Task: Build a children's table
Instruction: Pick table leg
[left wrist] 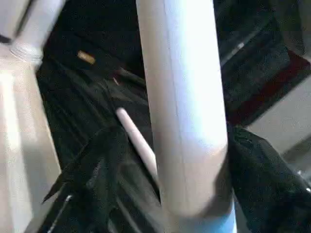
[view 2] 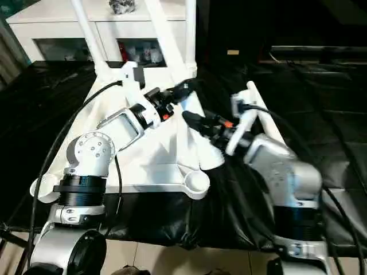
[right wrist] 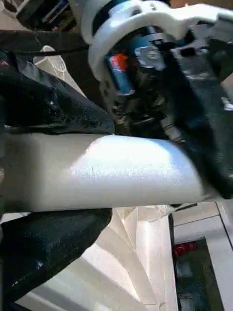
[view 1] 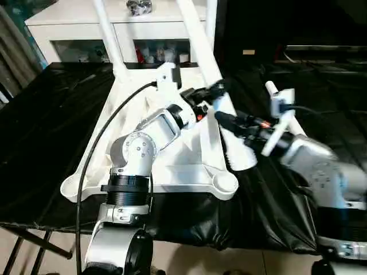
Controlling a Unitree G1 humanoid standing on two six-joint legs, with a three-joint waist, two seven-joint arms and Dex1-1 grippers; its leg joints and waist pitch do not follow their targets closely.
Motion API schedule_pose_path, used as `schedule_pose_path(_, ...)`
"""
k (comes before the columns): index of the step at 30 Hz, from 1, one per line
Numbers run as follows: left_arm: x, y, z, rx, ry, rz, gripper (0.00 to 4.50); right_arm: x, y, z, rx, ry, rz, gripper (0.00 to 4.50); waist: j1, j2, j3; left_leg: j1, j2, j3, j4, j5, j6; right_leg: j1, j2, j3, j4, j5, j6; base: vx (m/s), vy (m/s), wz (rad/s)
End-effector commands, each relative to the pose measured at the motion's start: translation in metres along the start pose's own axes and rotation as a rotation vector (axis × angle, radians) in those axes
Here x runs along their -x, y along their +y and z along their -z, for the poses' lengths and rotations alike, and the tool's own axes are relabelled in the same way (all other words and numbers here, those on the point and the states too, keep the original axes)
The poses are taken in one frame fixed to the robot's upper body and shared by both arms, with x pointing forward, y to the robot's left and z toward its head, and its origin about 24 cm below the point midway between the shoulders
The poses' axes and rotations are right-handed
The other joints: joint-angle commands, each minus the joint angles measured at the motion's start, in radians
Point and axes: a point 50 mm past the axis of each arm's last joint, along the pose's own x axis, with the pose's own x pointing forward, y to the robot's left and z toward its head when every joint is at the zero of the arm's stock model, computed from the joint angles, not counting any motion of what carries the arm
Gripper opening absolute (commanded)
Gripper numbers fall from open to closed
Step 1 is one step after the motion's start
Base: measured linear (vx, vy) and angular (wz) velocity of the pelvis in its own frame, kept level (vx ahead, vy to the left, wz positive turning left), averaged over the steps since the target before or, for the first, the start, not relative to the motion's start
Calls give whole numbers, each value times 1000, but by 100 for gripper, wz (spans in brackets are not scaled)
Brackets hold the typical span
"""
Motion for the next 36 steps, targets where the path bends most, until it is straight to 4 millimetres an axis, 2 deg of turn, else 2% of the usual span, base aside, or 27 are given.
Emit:
schedule_pose_path(1, -9, -13, 1, 59, -26, 9, 306, -6, 10, -17, 72, -60, -20, 182, 3, -24, -73, 11, 33, -22, -61, -131, 66, 55, -43, 28, -78, -278, -166, 0, 0, 0)
schedule_pose_path(5, -9, -15, 1, 74, -29, 22, 278, -9, 13, -15, 79, -58, -27, 182, 3, -24, -72, 11, 33, -21, -61, -129, 69, 55, -42, 28, -77, -275, -167, 0, 0, 0)
schedule_pose_path(7, -8, -20, 8, 74, 12, 72, 267, -12, 16, -14, 82, -54, -33, 182, 4, -24, -72, 11, 34, -21, -61, -126, 70, 54, -43, 28, -77, -277, -167, 0, 0, 0)
schedule_pose_path(8, -8, -22, 10, 64, 28, 87, 242, -13, 16, -14, 83, -54, -34, 182, 3, -24, -72, 11, 34, -21, -62, -130, 69, 54, -42, 28, -77, -280, -167, 0, 0, 0)
schedule_pose_path(11, -8, -24, 15, 59, 43, 96, 231, -15, 17, -15, 87, -53, -34, 182, 3, -24, -71, 12, 34, -21, -62, -134, 66, 53, -43, 29, -79, -287, -162, 0, 0, 0)
schedule_pose_path(14, -8, -22, 16, 41, 44, 98, 201, -16, 17, -15, 95, -51, -34, 182, 2, -24, -70, 13, 34, -21, -63, -145, 62, 53, -42, 29, -81, -299, -159, 0, 0, 0)
schedule_pose_path(20, -7, -17, 9, 15, 19, 108, 189, -16, 16, -15, 102, -39, -26, 182, 1, -27, -70, 11, 33, -20, -62, -136, 64, 54, -43, 30, -80, -289, -158, 0, 0, 0)
schedule_pose_path(21, -6, -17, 7, 0, 14, 118, 187, -15, 15, -16, 94, -39, -28, 252, 1, -27, -71, 11, 33, -20, -62, -135, 64, 55, -43, 30, -79, -288, -158, 0, 0, 0)
schedule_pose_path(24, -4, -17, 4, -32, 15, 144, 186, -13, 14, -17, 84, -33, -39, 259, 1, -26, -72, 12, 34, -20, -62, -127, 69, 54, -43, 31, -78, -283, -159, 0, 0, 0)
schedule_pose_path(26, -1, -19, 1, -93, 30, 210, 186, -9, 12, -17, 93, -4, -58, 294, 4, -27, -72, 13, 34, -19, -61, -120, 73, 54, -43, 31, -77, -275, -161, 0, 0, 0)
schedule_pose_path(29, 5, -24, -1, -164, 64, 310, 186, 0, 10, -15, 119, 78, -108, 302, 7, -28, -73, 12, 35, -20, -60, -107, 77, 58, -43, 32, -72, -251, -171, 0, 0, 0)
schedule_pose_path(31, 9, -27, -3, -204, 80, 385, 185, 7, 10, -14, 114, 145, -162, 337, 7, -29, -73, 12, 35, -20, -59, -104, 84, 60, -44, 32, -70, -242, -177, 0, 0, 0)
schedule_pose_path(34, 11, -30, -6, -217, 80, 443, 185, 13, 10, -13, 108, 201, -203, 346, 6, -31, -71, 11, 36, -18, -58, -110, 87, 59, -45, 32, -70, -248, -192, 0, 0, 0)
schedule_pose_path(36, 12, -32, -9, -222, 74, 482, 185, 15, 9, -13, 118, 235, -225, 370, 6, -32, -70, 11, 35, -18, -58, -117, 83, 60, -46, 33, -71, -264, -191, 0, 0, 0)
